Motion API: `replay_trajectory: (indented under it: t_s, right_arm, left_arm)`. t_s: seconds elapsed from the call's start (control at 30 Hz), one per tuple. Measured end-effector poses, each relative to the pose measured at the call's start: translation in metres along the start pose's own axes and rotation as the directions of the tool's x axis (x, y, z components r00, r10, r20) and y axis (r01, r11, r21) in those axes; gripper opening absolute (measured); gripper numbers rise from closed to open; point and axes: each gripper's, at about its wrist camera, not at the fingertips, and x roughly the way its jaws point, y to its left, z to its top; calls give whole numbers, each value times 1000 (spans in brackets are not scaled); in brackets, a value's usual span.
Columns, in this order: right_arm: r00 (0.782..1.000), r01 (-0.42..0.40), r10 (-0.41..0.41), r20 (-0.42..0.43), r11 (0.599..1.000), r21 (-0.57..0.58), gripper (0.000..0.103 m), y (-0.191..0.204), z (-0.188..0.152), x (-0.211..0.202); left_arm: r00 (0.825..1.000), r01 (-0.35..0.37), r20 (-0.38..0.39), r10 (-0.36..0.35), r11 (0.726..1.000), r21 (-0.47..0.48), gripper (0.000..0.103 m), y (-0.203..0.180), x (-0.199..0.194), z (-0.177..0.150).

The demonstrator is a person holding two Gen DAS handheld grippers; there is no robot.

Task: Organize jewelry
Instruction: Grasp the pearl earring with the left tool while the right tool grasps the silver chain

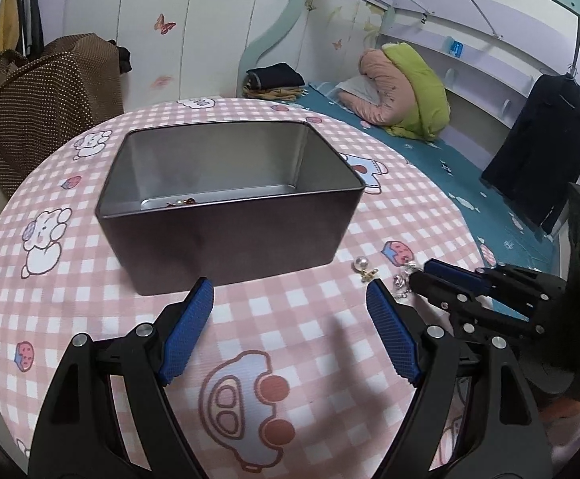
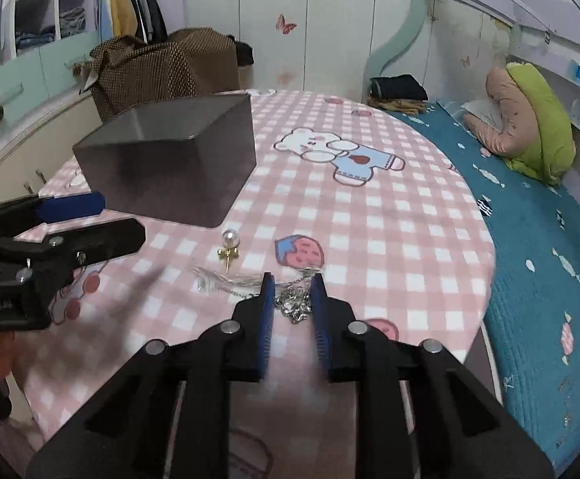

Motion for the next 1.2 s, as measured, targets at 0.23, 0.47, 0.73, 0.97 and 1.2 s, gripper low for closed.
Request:
replay_trajectory:
  t_s: [0.23,0.47,0.73,0.97,1.2]
  right_arm:
    - [999,-24,21,43,997,71,4,-17,9,-6]
    - [996,-30,19,85,992,121,4,-36,14,-18]
    - [986,-16,-3,165,994,112,4,-53,35,-35]
    - [988,-38,19,156,992,120,4,-56,36,-25]
    - [988,-45,25,152,991,124,4,-53,37,-25]
  left_arm:
    - [999,43,-12,-43,999,26,77,-18,8,3]
    - [997,63,-48,-62,998,29,68,-36,26,8]
    - [995,54,-79,-54,999,-7,51,-47,47,14]
    - [993,74,-97,-73,997,0,11,-51,54,15]
    - [995,61,-83,-59,998,19,11,-55,48,12]
